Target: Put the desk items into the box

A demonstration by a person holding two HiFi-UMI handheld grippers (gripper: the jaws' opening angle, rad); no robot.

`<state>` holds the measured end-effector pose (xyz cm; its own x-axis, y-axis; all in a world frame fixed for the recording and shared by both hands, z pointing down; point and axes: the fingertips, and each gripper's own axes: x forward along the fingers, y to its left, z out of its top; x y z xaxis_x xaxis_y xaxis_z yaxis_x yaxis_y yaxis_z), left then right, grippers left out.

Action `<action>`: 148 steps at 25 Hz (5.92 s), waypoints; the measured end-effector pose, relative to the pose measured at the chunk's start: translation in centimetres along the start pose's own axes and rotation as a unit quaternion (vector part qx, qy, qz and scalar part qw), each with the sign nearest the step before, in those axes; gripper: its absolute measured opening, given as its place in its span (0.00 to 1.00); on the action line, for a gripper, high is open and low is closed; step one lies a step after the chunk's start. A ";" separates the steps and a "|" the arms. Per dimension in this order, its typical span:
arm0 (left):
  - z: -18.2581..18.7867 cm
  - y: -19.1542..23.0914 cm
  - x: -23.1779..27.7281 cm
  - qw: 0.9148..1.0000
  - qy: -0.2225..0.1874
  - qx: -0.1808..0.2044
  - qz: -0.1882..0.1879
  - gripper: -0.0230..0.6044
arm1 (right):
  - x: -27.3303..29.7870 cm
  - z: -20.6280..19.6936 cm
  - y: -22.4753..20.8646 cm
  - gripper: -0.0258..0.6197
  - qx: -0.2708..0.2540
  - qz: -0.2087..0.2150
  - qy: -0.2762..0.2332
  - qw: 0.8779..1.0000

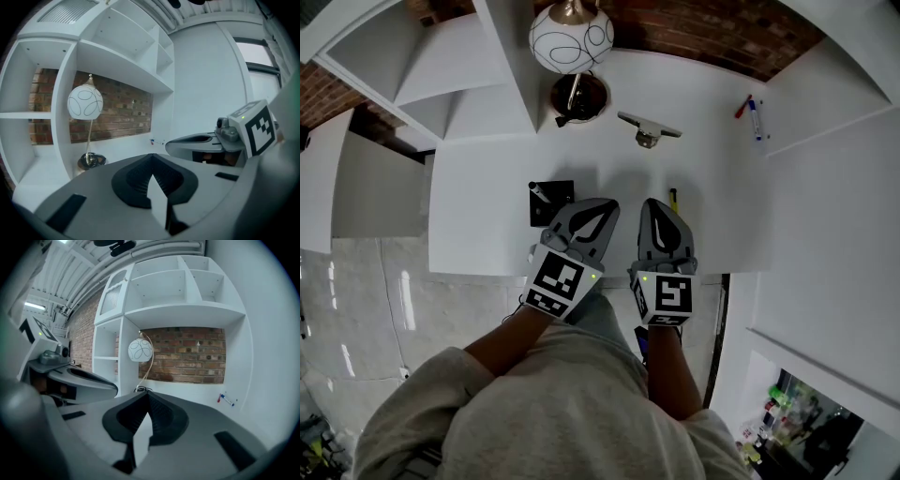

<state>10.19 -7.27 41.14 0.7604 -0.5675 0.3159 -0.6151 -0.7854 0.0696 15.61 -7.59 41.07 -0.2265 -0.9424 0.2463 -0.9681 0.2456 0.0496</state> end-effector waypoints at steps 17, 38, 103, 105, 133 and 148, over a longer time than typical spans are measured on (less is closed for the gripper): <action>-0.4 -4.0 5.5 0.999 0.005 0.010 -0.035 0.05 | -1.4 -3.3 -6.6 0.07 0.013 -0.038 0.019 0.999; -4.9 -4.8 12.2 0.997 0.047 0.009 -0.059 0.05 | 1.8 -12.5 -10.8 0.07 0.026 -0.015 0.158 0.987; 0.2 -3.5 5.3 0.998 0.010 0.021 -0.060 0.05 | 0.3 -3.2 -7.6 0.15 0.071 -0.077 0.092 0.990; 0.6 -3.5 4.8 0.998 0.006 0.022 -0.058 0.05 | -0.2 -2.3 -7.2 0.15 0.062 -0.080 0.078 0.992; 0.9 2.6 -2.5 0.999 -0.012 0.008 0.034 0.05 | 2.2 4.6 2.7 0.15 0.022 0.019 -0.045 0.999; -1.0 7.7 -8.0 0.993 -0.008 -0.009 0.117 0.05 | 5.1 5.3 10.6 0.15 0.015 0.120 -0.062 0.991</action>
<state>-0.84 -8.56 40.15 0.5994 -0.7381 0.3097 -0.7788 -0.6271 0.0128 3.62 -10.97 37.70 -0.4608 -0.8783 0.1273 -0.8868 0.4615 -0.0257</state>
